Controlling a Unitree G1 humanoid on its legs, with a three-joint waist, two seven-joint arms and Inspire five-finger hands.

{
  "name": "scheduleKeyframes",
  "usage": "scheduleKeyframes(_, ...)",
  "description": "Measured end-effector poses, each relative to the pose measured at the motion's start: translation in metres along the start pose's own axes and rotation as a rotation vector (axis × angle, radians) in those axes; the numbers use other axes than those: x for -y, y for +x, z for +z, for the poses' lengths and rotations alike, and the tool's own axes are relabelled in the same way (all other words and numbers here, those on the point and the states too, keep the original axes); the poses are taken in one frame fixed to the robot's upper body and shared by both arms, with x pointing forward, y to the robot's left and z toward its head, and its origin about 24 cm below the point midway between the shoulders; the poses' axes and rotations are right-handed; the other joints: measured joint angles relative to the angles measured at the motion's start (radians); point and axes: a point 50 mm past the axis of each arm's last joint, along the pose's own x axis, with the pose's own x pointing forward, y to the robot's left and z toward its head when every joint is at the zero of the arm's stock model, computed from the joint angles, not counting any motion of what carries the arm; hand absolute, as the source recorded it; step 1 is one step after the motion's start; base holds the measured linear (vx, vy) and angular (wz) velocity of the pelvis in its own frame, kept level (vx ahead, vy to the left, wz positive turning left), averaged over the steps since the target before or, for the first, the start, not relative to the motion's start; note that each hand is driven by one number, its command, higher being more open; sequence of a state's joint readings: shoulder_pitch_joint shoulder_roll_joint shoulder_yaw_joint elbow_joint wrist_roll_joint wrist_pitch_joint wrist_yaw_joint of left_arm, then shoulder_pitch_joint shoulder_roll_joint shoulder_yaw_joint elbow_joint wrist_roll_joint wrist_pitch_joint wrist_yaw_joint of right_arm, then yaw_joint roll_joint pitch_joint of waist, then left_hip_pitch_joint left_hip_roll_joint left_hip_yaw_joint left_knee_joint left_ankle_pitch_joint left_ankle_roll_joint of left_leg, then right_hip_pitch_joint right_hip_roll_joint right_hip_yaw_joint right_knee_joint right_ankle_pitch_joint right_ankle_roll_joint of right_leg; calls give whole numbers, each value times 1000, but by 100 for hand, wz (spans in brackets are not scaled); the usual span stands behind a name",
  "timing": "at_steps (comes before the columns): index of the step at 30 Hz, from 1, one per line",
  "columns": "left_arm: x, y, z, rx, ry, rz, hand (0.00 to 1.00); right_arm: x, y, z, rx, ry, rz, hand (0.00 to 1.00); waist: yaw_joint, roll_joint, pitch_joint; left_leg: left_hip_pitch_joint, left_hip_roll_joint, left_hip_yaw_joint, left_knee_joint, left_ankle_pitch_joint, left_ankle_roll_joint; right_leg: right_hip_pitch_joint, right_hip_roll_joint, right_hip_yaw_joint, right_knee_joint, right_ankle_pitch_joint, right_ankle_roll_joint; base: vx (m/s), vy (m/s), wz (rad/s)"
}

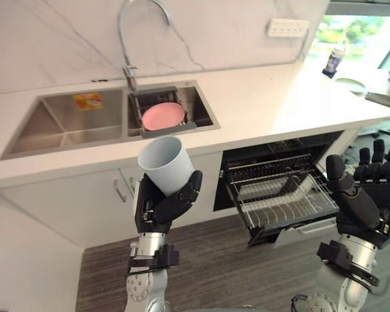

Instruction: Walk over to the sink, pick up the cup, carry it to the dishwasher, place the cup inside the dishwasher, then close the dishwasher door

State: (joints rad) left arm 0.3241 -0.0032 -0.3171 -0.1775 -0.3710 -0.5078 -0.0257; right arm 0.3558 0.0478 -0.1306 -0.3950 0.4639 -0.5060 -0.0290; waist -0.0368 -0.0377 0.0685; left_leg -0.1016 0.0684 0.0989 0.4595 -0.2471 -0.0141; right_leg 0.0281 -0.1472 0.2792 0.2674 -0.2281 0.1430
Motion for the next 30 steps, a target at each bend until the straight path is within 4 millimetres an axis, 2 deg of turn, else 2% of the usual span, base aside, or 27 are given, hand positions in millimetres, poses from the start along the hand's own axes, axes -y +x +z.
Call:
scheduleKeyframes(3,7,7,2,21,4,-37,0,-8,0,-4,-25,19,49,100,2,-1,-3,83,1,82,-56,-14,15,-59,-10,-89,101,24,2,119,133,-100)
scheduleKeyframes(4,7,10,3,32,22,-36,0,-9,1,-6,-33,21,74,100,0,0,-4,142,1,119,-105,-15,15,-88,-20,-179,153,43,-9,74,106,-105)
scheduleKeyframes(5,5,11,4,34,29,-31,0,-9,1,-9,-39,21,86,100,-3,3,-5,165,1,131,-120,-15,15,-89,-22,-213,154,53,-17,81,135,-147)
scheduleKeyframes(7,-4,12,7,37,67,-19,0,-7,4,-21,-81,16,124,100,-6,16,-26,216,10,156,-151,-14,15,-73,-17,-326,71,109,-30,57,90,-152)
scheduleKeyframes(8,-7,13,9,39,77,-14,0,-7,5,-23,-90,13,135,100,-6,21,-27,222,12,157,-149,-14,15,-60,-14,-341,26,130,-35,33,46,-155)
scheduleKeyframes(9,-12,17,11,46,96,-7,0,-6,8,-26,-105,6,160,100,-4,25,-25,209,12,154,-113,-14,15,-40,-13,-345,-66,184,-39,6,45,-115)
scheduleKeyframes(10,-14,19,13,49,107,-9,0,-7,10,-28,-110,10,171,100,-4,19,-20,180,15,148,-88,-32,13,-36,-20,-342,-104,208,-39,-82,39,-122)
scheduleKeyframes(11,-14,24,13,53,113,-24,0,-3,14,-29,-107,8,177,100,-8,37,-21,172,26,134,-181,-30,12,-42,-8,-349,-165,251,-26,-149,34,-117)
scheduleKeyframes(13,-16,25,9,29,120,-15,0,0,18,-42,-156,23,184,100,-2,46,-10,193,29,205,-194,-19,6,-77,0,-335,-171,304,-28,-173,65,-110)
scheduleKeyframes(15,-19,25,8,7,140,-12,0,-5,12,-47,-193,50,225,100,-9,44,8,212,36,248,-195,-22,7,-79,7,-411,-180,339,-47,-164,73,-60)
scheduleKeyframes(17,-21,24,7,1,142,-2,0,-12,11,-47,-193,65,280,100,-9,46,13,219,47,262,-182,-31,-1,-67,17,-451,-183,342,-51,-78,-37,-28)
scheduleKeyframes(20,-21,24,8,4,142,-1,0,-23,11,-46,-190,86,355,100,1,42,21,214,77,252,-165,-43,-29,-46,45,-458,-210,339,-54,-21,-121,0)
scheduleKeyframes(24,-23,20,7,-3,140,20,0,-25,17,-42,-197,48,441,100,12,50,23,216,94,236,-198,-19,-59,-42,71,-478,-232,319,-84,48,-148,10)
scheduleKeyframes(26,-27,15,7,-12,144,46,0,-23,19,-42,-219,29,467,100,13,55,22,216,130,232,-192,-15,-78,-37,102,-489,-226,286,-104,99,-174,6)
scheduleKeyframes(27,-30,13,7,-19,151,59,0,-23,20,-42,-223,27,476,100,14,53,24,201,141,212,-135,-16,-81,-34,112,-495,-218,261,-114,107,-176,11)
scheduleKeyframes(28,-34,9,6,-33,157,82,0,-23,22,-43,-229,26,482,100,16,54,28,112,173,170,44,-7,-80,-29,118,-501,-211,243,-123,108,-172,7)
scheduleKeyframes(30,-36,5,4,-42,151,107,0,-23,25,-42,-229,21,501,100,23,76,42,16,221,152,260,52,-64,-5,131,-502,-215,232,-136,116,-119,2)
